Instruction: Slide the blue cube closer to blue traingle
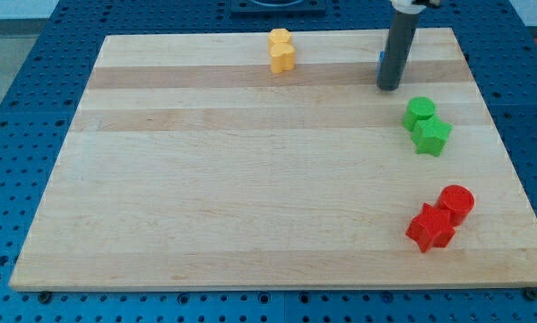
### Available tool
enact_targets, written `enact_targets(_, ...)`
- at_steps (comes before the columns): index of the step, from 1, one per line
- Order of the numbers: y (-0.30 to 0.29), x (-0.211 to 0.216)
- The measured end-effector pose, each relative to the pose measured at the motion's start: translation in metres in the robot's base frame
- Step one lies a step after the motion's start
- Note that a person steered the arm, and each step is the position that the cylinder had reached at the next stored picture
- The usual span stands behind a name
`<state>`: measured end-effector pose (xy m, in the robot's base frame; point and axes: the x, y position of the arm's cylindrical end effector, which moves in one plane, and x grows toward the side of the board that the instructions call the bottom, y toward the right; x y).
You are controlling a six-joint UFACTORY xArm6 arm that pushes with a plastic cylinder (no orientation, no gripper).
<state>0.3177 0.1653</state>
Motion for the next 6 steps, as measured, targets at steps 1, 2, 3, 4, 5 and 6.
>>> enact_targets(1,0.003,-0.006)
enact_targets(2,-0.005,-0.006)
enact_targets(3,-0.011,-0.006)
enact_targets(4,-0.010,-0.006)
enact_targets(5,0.001,-0.016)
enact_targets(6,0.004,-0.028)
